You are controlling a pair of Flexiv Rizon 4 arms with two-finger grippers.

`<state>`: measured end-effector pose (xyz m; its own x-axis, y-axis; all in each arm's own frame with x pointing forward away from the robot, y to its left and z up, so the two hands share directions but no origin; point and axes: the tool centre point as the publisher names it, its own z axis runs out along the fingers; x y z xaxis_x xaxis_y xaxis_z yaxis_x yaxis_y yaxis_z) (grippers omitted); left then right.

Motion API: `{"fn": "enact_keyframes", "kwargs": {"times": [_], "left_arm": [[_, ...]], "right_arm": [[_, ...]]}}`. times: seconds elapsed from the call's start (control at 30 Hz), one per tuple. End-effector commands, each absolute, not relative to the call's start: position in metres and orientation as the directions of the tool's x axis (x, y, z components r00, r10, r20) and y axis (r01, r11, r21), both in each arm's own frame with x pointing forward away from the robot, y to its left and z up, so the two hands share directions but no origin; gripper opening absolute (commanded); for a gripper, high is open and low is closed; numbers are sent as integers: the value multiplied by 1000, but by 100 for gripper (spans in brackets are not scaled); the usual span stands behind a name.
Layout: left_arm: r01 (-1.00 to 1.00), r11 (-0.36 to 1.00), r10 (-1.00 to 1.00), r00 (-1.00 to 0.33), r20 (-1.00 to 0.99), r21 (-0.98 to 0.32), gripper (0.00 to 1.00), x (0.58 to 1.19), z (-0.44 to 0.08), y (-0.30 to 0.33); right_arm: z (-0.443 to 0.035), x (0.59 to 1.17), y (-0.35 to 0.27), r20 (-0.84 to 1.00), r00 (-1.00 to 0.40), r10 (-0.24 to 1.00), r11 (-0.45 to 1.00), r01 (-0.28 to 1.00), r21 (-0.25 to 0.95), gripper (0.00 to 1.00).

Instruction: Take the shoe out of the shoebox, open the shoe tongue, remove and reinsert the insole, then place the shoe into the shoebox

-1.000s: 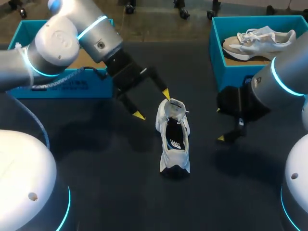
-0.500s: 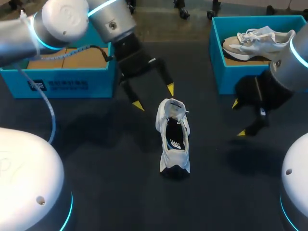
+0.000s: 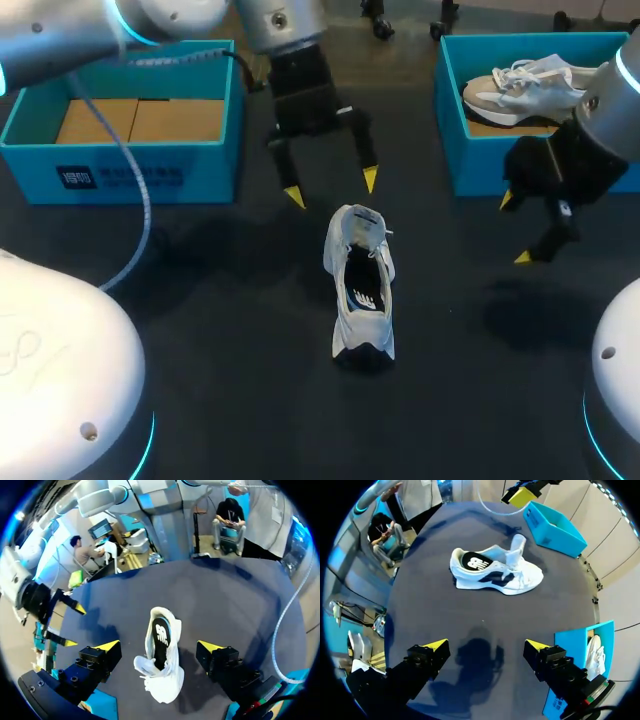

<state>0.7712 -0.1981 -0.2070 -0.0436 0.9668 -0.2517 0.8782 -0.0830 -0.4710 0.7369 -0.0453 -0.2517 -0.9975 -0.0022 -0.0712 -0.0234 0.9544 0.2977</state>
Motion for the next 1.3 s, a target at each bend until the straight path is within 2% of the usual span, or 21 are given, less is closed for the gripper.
{"fn": "enact_keyframes", "kwargs": {"times": [0.03, 0.17, 0.27, 0.3, 0.33, 0.47, 0.5, 0.6, 1.03, 1.3], "left_arm": [[881, -87, 993, 40, -111, -466, 100, 776, -202, -205], [887, -92, 994, 55, -93, -453, 100, 779, -202, -207], [890, -90, 995, 56, -88, -448, 89, 780, -202, -209], [888, -85, 995, 51, -87, -452, 74, 781, -203, -209], [887, -80, 995, 46, -86, -456, 53, 781, -204, -209], [879, -73, 996, 36, -88, -471, 32, 778, -209, -208], [872, -73, 996, 35, -88, -485, 15, 778, -211, -207], [880, -81, 996, 54, -71, -467, 0, 777, -216, -208], [899, -92, 996, 86, -33, -429, 0, 746, -248, -207], [929, -101, 994, 107, -4, -355, 0, 726, -272, -204]], "right_arm": [[-246, 745, -47, -64, -998, -3, 957, -22, 288, 100], [-245, 749, -53, -50, -999, 12, 956, -3, 293, 100], [-245, 751, -55, -40, -998, 43, 953, 29, 303, 100], [-245, 751, -55, -40, -998, 43, 953, 29, 303, 100], [-245, 751, -55, -40, -998, 43, 953, 29, 303, 100], [-245, 751, -55, -40, -998, 43, 953, 29, 303, 100], [-245, 751, -55, -40, -998, 43, 953, 29, 303, 100], [-245, 751, -55, -40, -998, 43, 953, 29, 303, 100], [-245, 751, -55, -40, -998, 43, 953, 29, 303, 100], [-245, 751, -55, -40, -998, 43, 953, 29, 303, 100]]}}
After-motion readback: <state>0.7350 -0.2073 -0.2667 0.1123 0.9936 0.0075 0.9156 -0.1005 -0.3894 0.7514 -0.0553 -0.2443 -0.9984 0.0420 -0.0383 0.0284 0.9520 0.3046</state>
